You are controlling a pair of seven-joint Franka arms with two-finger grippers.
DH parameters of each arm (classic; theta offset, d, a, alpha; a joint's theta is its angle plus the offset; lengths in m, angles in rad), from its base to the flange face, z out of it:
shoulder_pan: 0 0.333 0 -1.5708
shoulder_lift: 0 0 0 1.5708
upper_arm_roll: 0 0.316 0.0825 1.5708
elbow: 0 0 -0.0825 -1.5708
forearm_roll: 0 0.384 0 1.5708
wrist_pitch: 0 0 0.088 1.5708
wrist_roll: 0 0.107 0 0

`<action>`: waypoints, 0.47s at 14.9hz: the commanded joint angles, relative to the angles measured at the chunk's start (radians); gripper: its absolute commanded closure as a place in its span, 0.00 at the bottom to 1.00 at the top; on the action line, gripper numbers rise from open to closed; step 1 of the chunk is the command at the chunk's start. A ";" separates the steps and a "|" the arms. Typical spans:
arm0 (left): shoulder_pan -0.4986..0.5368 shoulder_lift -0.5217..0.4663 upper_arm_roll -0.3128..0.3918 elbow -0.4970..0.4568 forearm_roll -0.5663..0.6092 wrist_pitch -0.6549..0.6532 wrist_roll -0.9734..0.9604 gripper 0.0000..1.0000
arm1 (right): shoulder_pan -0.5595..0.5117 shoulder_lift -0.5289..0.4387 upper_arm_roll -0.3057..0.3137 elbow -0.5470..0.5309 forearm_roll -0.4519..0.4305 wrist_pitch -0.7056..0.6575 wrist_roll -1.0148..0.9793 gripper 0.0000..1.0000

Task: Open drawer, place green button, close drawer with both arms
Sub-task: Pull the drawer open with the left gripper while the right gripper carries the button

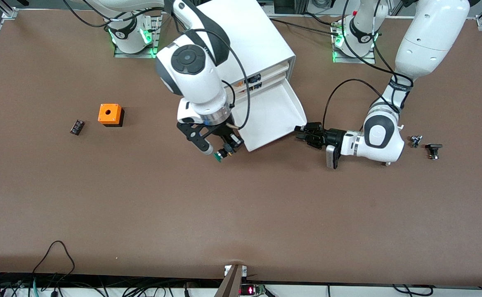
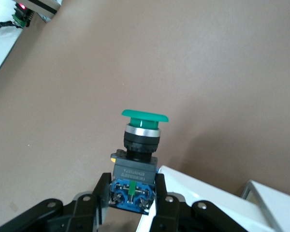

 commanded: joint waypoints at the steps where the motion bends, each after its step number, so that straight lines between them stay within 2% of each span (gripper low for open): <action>1: 0.015 -0.015 0.000 0.078 0.032 -0.091 -0.115 0.00 | 0.049 0.066 -0.008 0.098 -0.029 -0.026 0.109 1.00; 5: 0.032 -0.018 0.020 0.282 0.251 -0.266 -0.377 0.00 | 0.123 0.121 -0.008 0.138 -0.079 -0.018 0.266 1.00; 7: 0.038 -0.020 0.020 0.380 0.320 -0.358 -0.501 0.00 | 0.172 0.149 -0.024 0.151 -0.109 -0.015 0.351 1.00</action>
